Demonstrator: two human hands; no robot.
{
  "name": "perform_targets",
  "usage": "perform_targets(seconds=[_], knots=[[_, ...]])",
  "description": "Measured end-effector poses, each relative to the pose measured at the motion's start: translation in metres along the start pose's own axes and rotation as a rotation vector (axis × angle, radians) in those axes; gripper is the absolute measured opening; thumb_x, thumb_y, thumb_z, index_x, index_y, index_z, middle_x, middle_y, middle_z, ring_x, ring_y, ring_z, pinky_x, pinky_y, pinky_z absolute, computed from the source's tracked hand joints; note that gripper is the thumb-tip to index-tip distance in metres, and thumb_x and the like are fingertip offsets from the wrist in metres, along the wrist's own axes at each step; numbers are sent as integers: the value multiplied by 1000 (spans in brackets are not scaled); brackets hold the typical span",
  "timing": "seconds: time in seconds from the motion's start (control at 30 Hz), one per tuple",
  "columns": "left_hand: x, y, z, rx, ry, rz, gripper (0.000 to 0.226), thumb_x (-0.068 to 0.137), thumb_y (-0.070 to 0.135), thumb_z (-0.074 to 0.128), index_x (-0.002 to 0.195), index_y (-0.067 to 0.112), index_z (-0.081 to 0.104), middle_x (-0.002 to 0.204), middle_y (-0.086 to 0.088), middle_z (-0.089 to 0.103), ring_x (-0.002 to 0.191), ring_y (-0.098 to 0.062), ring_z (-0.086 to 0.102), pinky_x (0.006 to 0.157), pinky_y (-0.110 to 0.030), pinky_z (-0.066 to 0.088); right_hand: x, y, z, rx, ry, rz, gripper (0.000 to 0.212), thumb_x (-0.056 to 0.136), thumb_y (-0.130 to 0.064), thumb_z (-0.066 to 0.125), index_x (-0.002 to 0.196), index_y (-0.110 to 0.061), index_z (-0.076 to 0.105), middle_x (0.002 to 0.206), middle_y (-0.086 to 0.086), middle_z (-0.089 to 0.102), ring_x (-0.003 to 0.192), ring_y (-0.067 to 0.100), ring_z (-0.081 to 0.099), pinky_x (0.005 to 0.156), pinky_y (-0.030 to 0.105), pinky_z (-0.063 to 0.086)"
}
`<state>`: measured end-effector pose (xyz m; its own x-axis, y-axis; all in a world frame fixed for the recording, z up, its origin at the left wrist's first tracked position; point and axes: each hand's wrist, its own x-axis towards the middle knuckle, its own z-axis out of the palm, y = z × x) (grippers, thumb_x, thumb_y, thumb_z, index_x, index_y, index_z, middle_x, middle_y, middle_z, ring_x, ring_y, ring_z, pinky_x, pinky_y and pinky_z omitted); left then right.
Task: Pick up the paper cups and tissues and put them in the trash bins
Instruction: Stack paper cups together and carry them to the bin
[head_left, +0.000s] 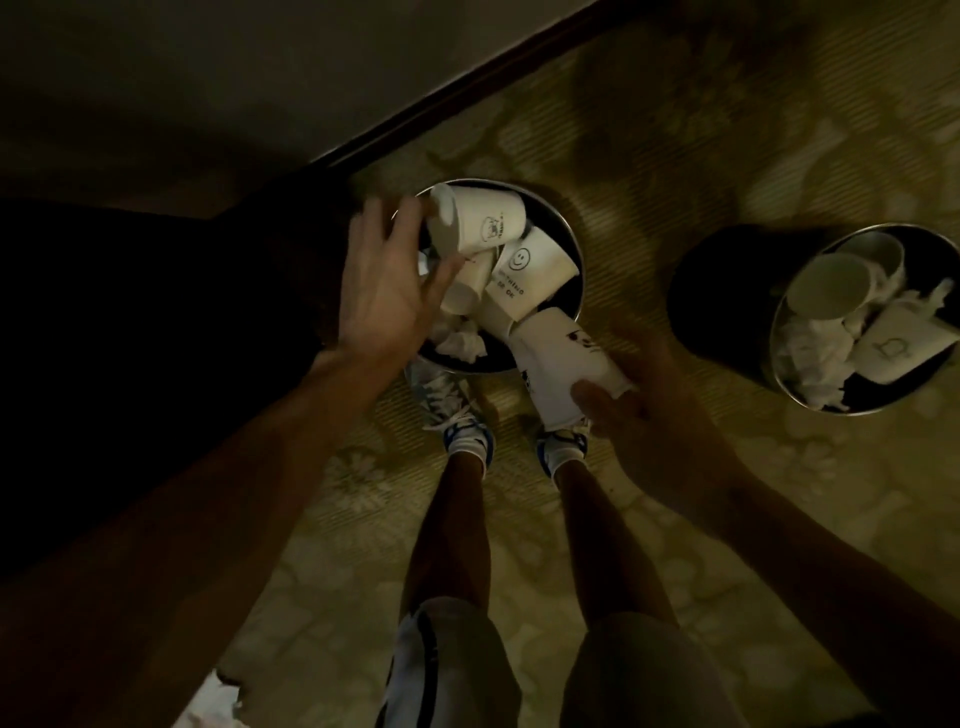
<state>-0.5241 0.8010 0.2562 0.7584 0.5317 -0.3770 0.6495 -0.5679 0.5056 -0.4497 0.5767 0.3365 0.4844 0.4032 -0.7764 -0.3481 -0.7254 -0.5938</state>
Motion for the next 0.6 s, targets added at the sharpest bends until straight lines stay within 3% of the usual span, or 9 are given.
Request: perform_targets(seconds=[0.1, 0.2, 0.27, 0.37, 0.43, 0.5, 0.6], knots=[[-44, -6, 3, -338, -128, -143, 42, 88, 40, 66, 127, 38, 51, 122, 6, 53, 96, -5, 59, 63, -11, 49, 10, 1, 10, -260, -51, -34, 52, 93, -20, 62, 141, -22, 42, 133, 2, 52, 115, 21, 55, 91, 49, 51], [-76, -11, 12, -466, -247, -68, 71, 89, 13, 68, 140, 49, 35, 122, 26, 39, 101, 2, 57, 73, -2, 47, 21, -2, 18, -335, -156, -93, 50, 93, -9, 60, 139, -22, 45, 136, 6, 51, 119, 24, 53, 91, 46, 53], [-84, -19, 18, -526, -316, -57, 78, 92, 5, 62, 140, 55, 27, 129, 27, 37, 112, 10, 50, 81, -5, 47, 30, -3, 22, -359, -200, -147, 50, 92, -2, 59, 138, -19, 48, 137, 10, 51, 122, 26, 52, 91, 46, 53], [-86, -32, 23, -579, -385, -94, 80, 92, 4, 58, 131, 69, 31, 133, 13, 47, 112, 7, 52, 85, -16, 53, 49, -5, 28, -375, -208, -158, 47, 92, -4, 59, 137, -16, 49, 137, 11, 50, 122, 29, 53, 93, 48, 52], [-87, -36, 26, -617, -393, -129, 78, 84, 13, 62, 123, 74, 36, 124, 11, 52, 101, 4, 58, 79, -18, 56, 61, -6, 36, -388, -201, -169, 46, 93, -8, 60, 137, -16, 49, 138, 12, 49, 121, 30, 53, 92, 50, 52], [-85, -37, 30, -644, -356, -171, 66, 79, 24, 70, 123, 66, 44, 125, 6, 54, 99, 0, 61, 78, -25, 58, 69, -8, 47, -420, -169, -195, 44, 93, -12, 62, 135, -17, 49, 135, 12, 53, 117, 30, 57, 90, 50, 53], [-75, -44, 34, -693, -258, -252, 51, 74, 42, 73, 114, 64, 51, 124, 2, 58, 100, 2, 63, 78, -26, 59, 75, -6, 69, -463, -69, -254, 39, 91, -17, 65, 127, -12, 49, 125, 13, 59, 110, 31, 60, 77, 37, 51]])
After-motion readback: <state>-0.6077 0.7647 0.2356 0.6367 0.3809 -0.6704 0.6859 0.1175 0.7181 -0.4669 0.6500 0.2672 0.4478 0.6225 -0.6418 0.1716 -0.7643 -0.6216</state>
